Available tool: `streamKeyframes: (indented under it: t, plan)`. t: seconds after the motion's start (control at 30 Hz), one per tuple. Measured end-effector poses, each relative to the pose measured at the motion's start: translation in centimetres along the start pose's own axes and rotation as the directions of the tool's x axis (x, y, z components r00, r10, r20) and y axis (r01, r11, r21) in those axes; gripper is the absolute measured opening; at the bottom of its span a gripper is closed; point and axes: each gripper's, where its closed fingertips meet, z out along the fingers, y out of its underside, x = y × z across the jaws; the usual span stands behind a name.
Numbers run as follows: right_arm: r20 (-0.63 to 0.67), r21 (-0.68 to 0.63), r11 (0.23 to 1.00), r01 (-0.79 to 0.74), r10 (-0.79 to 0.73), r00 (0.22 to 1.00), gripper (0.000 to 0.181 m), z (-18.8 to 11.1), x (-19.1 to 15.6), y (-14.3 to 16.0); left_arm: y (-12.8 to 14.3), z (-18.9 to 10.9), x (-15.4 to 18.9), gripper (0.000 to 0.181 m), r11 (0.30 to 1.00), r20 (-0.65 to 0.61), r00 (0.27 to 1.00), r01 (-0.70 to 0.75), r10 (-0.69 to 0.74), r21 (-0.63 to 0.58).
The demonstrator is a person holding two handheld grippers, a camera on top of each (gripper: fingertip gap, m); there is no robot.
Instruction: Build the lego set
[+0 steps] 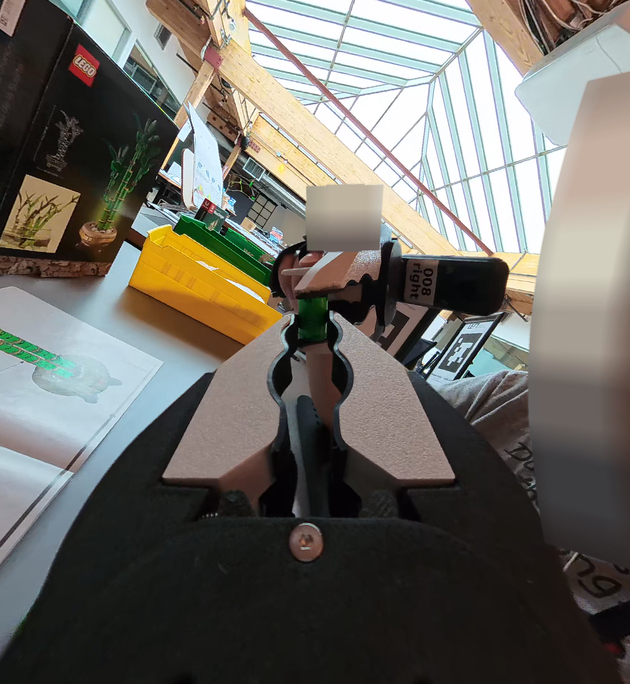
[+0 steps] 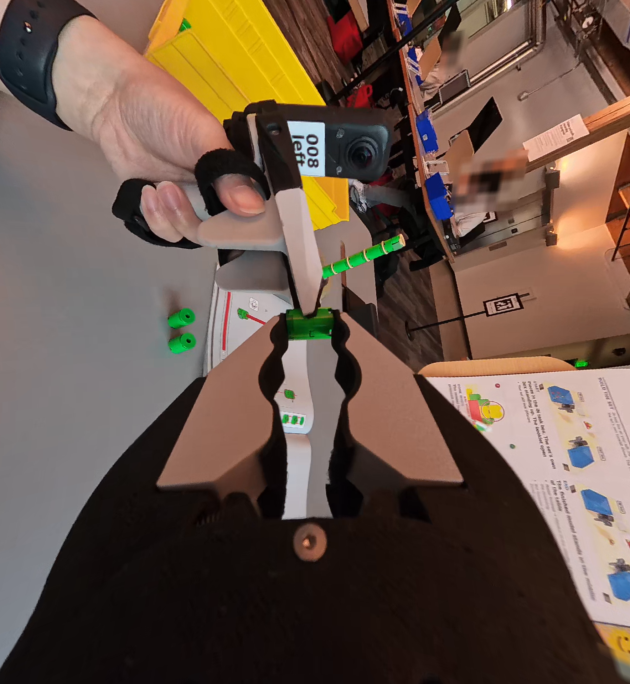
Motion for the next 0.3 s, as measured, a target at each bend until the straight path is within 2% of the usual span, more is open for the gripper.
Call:
streamKeyframes:
  t: [0.3]
  plan:
    - [0.005, 0.02, 0.998, -0.059, 0.059, 0.998, 0.023, 0.31, 0.26, -0.06, -0.32, -0.16, -0.13, 0.013, 1.0, 0.001, 1.0, 0.006, -0.006, 0.021]
